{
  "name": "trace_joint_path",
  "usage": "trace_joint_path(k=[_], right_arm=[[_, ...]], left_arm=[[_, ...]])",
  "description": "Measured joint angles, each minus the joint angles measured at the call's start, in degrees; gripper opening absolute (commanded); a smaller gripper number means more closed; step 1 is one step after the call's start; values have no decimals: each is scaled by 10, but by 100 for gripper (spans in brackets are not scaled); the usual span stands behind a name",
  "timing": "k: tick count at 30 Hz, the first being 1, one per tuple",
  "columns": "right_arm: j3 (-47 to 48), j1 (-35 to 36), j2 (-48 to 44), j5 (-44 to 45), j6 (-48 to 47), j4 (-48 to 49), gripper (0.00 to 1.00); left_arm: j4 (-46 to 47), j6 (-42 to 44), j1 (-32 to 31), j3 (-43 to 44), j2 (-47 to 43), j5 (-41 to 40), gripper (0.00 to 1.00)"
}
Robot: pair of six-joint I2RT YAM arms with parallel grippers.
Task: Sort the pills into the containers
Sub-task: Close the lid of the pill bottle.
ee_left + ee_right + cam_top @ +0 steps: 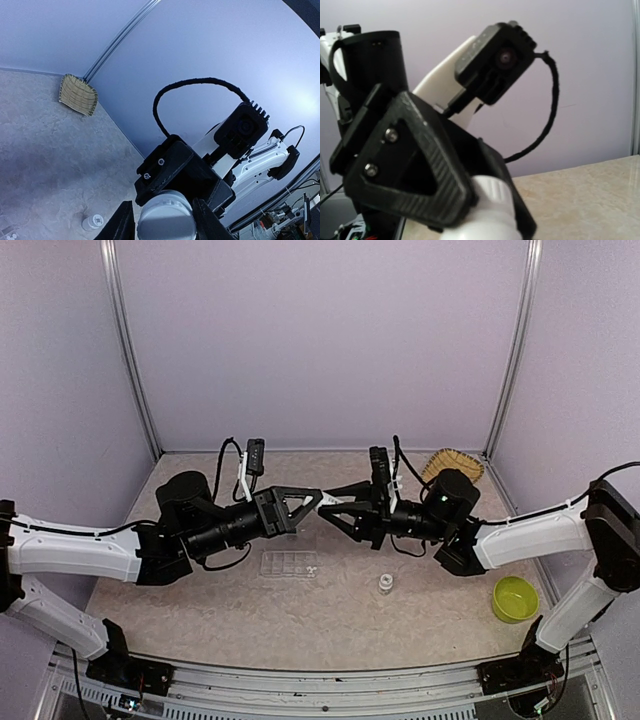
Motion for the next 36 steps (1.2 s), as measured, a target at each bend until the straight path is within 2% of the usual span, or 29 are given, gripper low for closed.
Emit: trace_joint_path(k=[6,13,14,36], right_arm=[[-7,3,-10,-4,4,2,15],[-10,5,-16,-9,9,18,15],[-10,6,-18,-10,10,21,15],[-10,8,-21,8,16,32,16]], left_arm=[[1,7,-1,0,1,11,54],[-1,19,0,-2,0,12,97],[-1,21,0,-4,-2,12,98],[-2,45,0,-24,-66,-3,99]])
